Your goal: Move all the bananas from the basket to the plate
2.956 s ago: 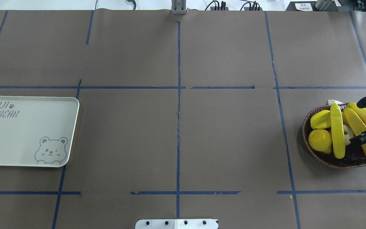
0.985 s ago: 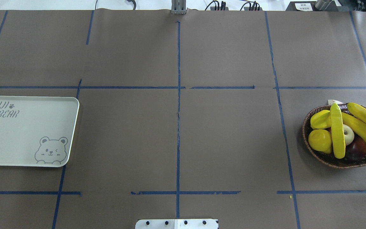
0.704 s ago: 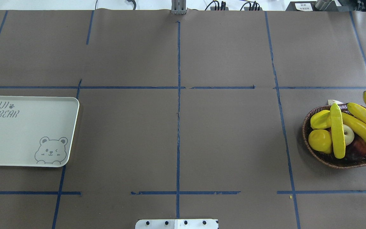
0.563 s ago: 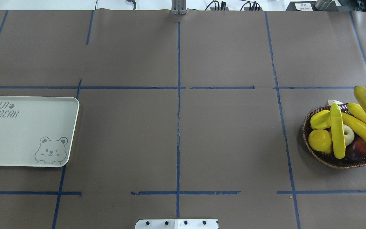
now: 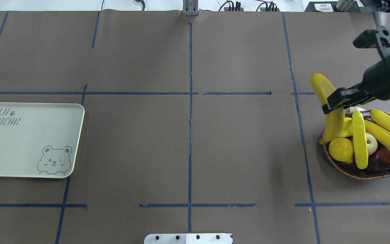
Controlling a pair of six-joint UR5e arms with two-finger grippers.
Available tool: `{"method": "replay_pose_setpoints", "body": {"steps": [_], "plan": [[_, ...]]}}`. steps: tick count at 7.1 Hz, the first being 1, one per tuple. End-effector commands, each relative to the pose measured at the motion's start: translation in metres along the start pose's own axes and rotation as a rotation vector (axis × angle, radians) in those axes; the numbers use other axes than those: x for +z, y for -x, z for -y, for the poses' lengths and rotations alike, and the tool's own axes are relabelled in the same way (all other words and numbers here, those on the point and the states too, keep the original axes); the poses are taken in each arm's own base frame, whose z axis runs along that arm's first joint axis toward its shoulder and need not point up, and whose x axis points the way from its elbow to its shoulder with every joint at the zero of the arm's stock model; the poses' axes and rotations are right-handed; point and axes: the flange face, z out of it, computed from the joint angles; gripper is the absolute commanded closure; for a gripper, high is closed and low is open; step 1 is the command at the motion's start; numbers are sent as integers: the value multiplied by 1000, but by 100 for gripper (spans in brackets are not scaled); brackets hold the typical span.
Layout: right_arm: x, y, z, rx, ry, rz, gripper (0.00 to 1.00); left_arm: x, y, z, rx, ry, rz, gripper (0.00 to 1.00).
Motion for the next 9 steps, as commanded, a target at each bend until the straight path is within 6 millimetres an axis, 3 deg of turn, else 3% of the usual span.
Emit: {"method": "replay_pose_setpoints", "body": {"steps": [1, 2, 3, 4, 5, 6, 7, 8, 9], "plan": [[23, 113, -1, 102, 7, 78, 99, 18, -74, 19, -56, -9, -100, 0], [39, 156, -10, 134, -19, 81, 99, 42, -118, 21, -104, -7, -159, 0], [46, 180, -17, 165, -38, 86, 99, 68, -161, 23, -148, -6, -204, 0], [50, 198, -23, 158, -57, 120, 99, 82, -224, 37, -190, -41, -247, 1], [55, 210, -32, 158, -71, 154, 99, 105, -284, 39, -236, -79, -274, 1], [63, 224, -39, 161, -88, 172, 99, 129, -330, 26, -291, -137, -326, 1], [70, 234, -43, 150, -97, 171, 99, 136, -362, 14, -374, -172, -427, 1], [73, 242, -45, 142, -91, 176, 99, 124, -393, 12, -462, -153, -519, 1], [72, 250, -46, 131, -90, 193, 99, 126, -423, 8, -505, -142, -559, 1]]}}
